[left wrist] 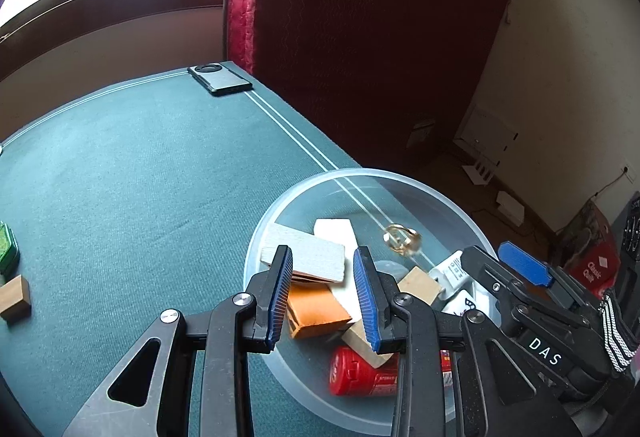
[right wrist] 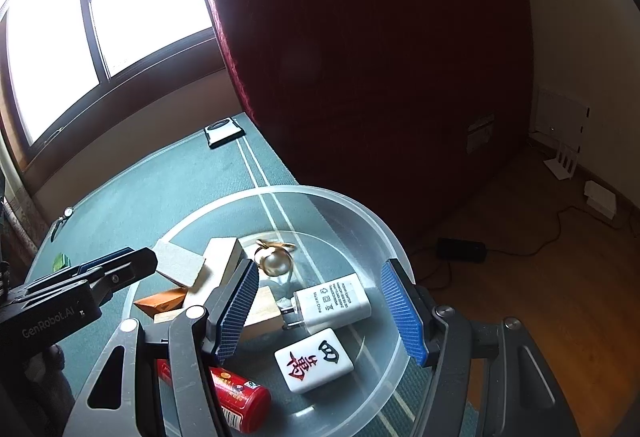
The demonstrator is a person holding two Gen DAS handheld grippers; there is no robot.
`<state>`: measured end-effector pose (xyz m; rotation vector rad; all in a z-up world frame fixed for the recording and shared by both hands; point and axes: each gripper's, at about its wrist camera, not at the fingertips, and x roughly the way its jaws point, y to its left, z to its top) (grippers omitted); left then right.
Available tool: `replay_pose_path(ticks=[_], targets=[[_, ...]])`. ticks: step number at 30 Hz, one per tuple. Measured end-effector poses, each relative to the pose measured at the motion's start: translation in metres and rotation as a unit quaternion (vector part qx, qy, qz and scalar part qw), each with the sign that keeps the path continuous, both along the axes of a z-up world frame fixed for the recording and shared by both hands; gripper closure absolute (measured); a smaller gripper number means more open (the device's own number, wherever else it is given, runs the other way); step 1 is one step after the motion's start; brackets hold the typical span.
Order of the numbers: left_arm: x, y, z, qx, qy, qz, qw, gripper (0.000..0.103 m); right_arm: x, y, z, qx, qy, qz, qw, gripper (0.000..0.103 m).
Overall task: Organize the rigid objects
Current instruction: 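Lower the brass ornament into the bowl with the left gripper, then open the left gripper and withdraw both grippers from the bowl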
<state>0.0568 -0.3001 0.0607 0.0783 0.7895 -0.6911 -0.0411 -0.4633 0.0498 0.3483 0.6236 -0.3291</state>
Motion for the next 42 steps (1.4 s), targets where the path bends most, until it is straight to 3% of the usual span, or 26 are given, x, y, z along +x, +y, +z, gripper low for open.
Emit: replay_pose_path(ticks=[15,19,26,42], targets=[[0.01,0.031,-0.006,0.008,0.0,0.049,0.9988,0.07,0.0,0.012,0.0,-0.019,0.001,0.007,1.0,0.036],[0.01,0.042,-0.006,0.01,-0.007,0.066,0.9977,0.052,0.001,0.02,0.001,-0.032,-0.002,0.012,0.999,0.036],[0.016,0.073,-0.008,0.005,-0.001,0.105,0.9945,0.043,0.0,0.037,0.002,-0.057,-0.005,0.027,0.998,0.034],[0.028,0.152,-0.018,0.02,0.0,0.2,0.9797,0.042,-0.003,0.086,0.005,-0.092,-0.01,0.083,0.992,0.03]])
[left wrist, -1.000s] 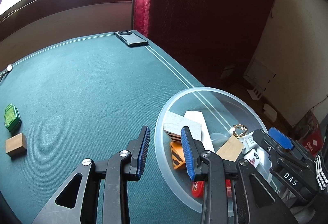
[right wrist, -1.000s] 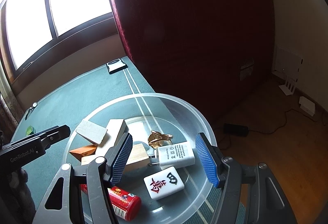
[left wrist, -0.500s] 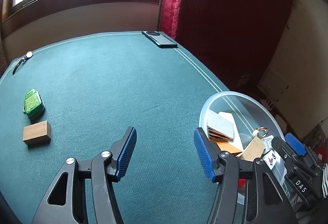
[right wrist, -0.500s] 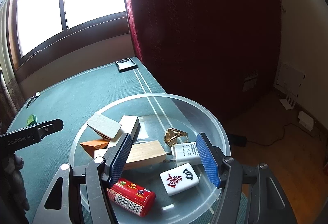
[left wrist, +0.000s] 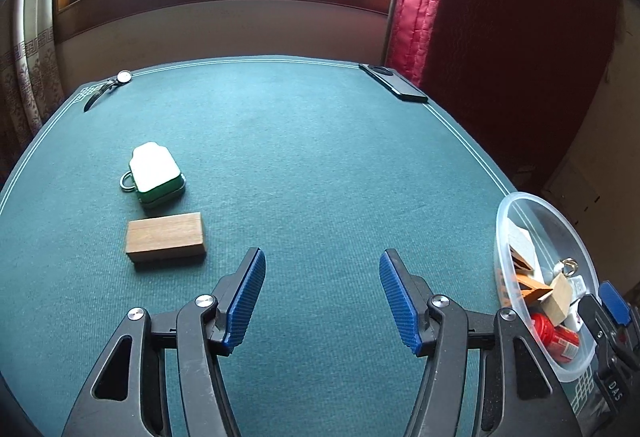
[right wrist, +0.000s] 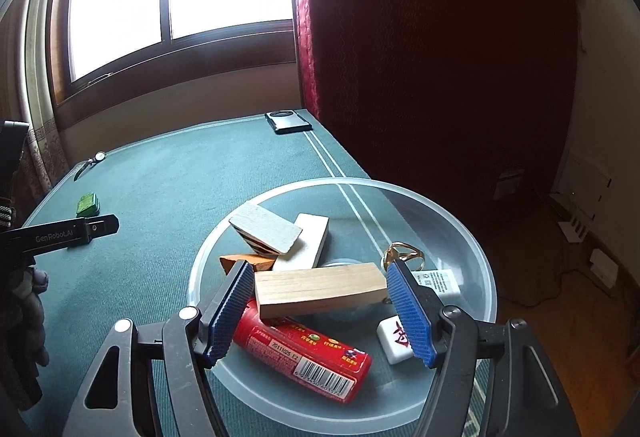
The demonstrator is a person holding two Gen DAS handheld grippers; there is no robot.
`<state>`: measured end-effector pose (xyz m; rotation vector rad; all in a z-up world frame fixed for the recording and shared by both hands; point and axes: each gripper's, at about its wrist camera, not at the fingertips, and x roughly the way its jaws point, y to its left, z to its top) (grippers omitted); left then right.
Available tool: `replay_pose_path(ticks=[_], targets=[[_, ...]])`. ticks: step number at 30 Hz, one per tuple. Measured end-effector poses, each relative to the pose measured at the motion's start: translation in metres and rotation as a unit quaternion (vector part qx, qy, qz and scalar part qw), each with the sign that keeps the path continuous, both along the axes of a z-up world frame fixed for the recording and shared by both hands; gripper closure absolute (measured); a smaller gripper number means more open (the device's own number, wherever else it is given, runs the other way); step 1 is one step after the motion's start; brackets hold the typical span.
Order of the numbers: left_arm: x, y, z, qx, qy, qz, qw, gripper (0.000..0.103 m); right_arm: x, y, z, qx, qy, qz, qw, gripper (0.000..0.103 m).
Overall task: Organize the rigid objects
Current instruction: 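Open the left gripper and withdraw both grippers from the bowl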
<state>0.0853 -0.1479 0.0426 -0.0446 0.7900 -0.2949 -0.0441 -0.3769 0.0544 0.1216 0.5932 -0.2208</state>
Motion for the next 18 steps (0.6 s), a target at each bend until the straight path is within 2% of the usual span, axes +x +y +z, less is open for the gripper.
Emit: replay_pose_path(ticks=[4,18], targets=[[0.003,0.02,-0.001,0.01,-0.007,0.032,0.9994,0.029,0.0,0.01,0.0,-0.005,0.001,0.011,1.0,0.03],[0.025,0.076,-0.017,0.041,0.007,0.109,0.9932,0.029,0.001,0.04,0.002,-0.01,0.005,0.047,0.999,0.03]])
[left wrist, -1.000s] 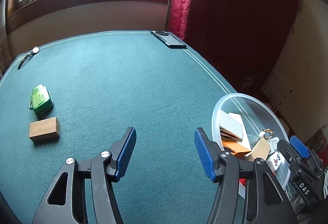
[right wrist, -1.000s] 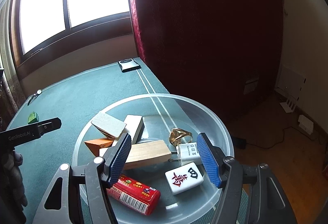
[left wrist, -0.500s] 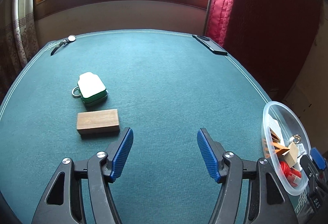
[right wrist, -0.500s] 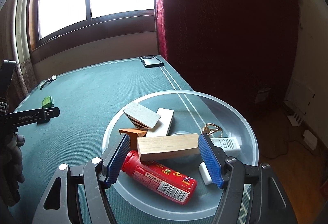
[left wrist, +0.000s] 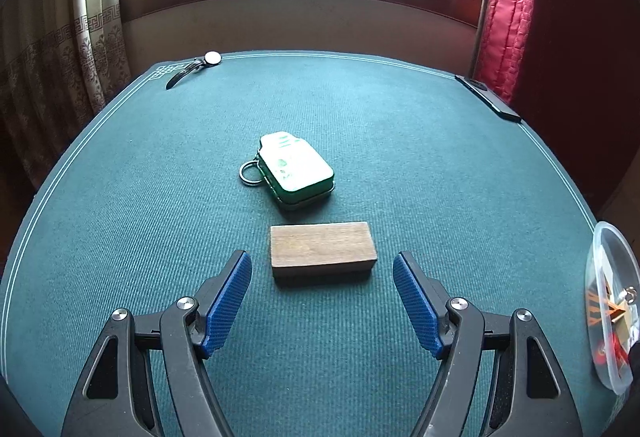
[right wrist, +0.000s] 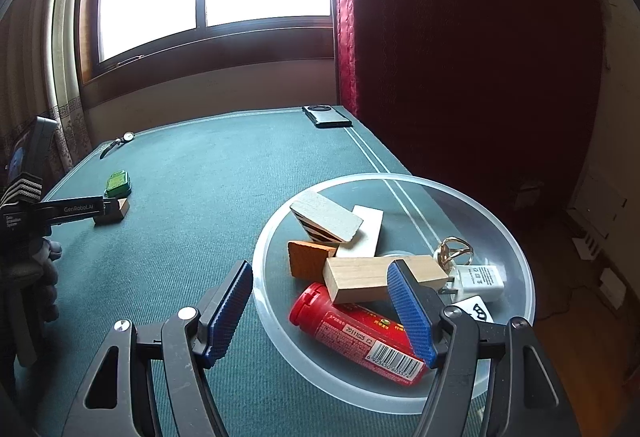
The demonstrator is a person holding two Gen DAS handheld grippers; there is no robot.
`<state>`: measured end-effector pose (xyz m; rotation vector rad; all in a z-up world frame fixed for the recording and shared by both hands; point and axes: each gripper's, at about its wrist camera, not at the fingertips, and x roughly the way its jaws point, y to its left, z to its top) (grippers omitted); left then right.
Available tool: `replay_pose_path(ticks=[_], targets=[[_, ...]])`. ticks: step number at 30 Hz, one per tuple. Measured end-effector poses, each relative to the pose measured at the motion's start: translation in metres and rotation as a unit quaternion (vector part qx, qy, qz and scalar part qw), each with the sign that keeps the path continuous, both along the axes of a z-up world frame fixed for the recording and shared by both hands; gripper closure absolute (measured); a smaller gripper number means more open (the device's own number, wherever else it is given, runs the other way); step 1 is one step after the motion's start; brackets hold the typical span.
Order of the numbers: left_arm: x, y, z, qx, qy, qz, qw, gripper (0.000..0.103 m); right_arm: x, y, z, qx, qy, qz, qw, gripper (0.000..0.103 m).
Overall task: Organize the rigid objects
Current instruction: 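Open the left gripper and withdraw both grippers from the bowl, then grasp the dark wooden block with the left gripper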
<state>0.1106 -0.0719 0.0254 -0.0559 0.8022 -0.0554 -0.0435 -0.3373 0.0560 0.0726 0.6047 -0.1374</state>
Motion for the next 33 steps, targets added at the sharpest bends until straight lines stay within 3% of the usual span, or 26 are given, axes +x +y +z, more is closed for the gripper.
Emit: replay_pose_path(ticks=[5,19,21,24,33], targets=[[0.012,0.006,-0.01,-0.007,0.015,0.006,0.9999,0.024,0.002,0.012,0.0,0.001,0.003,0.014,1.0,0.03],[0.025,0.004,-0.01,-0.011,0.016,0.014,0.9997,0.023,0.011,0.042,-0.006,0.003,0.017,0.057,0.998,0.03],[0.025,0.005,-0.01,-0.011,0.015,0.015,0.9997,0.025,0.013,0.046,-0.008,0.003,0.019,0.063,0.998,0.03],[0.024,0.005,-0.008,-0.009,0.011,0.006,0.9999,0.037,0.014,0.051,-0.009,0.005,0.023,0.072,0.997,0.03],[0.016,0.012,-0.005,0.022,0.008,-0.008,0.9997,0.037,0.028,0.058,-0.011,0.022,0.043,0.091,0.995,0.03]])
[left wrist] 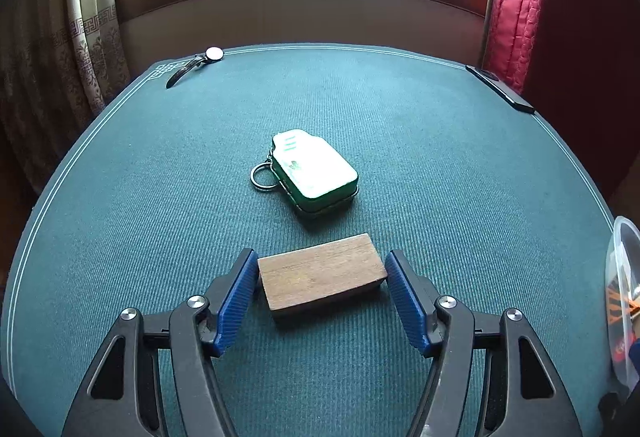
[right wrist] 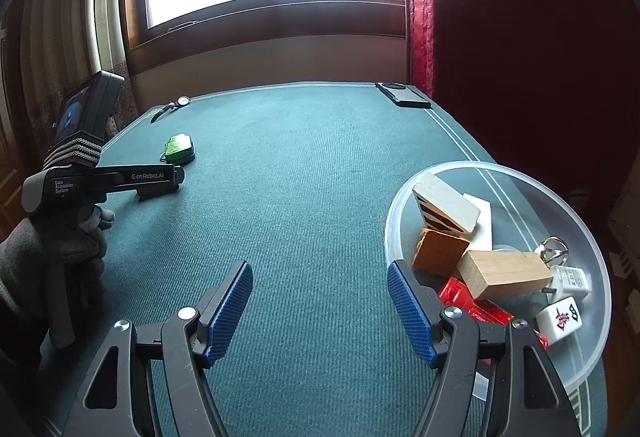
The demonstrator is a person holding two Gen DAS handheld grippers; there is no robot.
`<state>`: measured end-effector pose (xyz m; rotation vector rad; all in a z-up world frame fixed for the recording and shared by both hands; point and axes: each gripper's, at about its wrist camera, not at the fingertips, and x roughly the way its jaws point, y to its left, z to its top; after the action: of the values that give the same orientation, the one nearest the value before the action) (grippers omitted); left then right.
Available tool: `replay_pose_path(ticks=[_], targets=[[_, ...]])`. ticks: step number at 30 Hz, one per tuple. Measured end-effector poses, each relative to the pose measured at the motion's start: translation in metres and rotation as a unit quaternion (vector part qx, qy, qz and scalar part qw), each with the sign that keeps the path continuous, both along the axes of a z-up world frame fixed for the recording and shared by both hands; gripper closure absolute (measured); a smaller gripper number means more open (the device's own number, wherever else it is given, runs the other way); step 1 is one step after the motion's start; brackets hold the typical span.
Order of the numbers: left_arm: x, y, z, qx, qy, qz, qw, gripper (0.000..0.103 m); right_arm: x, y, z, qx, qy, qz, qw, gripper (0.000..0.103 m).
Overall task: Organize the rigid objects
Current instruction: 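Grasp the dark wooden block with the left gripper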
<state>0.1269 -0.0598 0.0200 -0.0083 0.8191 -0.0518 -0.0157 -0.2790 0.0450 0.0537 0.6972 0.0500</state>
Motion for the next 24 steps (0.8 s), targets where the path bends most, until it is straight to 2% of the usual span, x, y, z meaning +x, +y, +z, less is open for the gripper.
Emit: replay_pose_path(ticks=[12,24], targets=[[-0.004,0.049,0.016,0.041,-0.035,0.029,0.9981,0.037,0.042,0.034,0.01,0.025,0.02,0.036,0.999,0.03],[-0.019,0.093,0.014,-0.009,-0.055,0.06,0.9967,0.037,0.11,0.091,0.004,0.022,0.047,0.062,0.997,0.03]])
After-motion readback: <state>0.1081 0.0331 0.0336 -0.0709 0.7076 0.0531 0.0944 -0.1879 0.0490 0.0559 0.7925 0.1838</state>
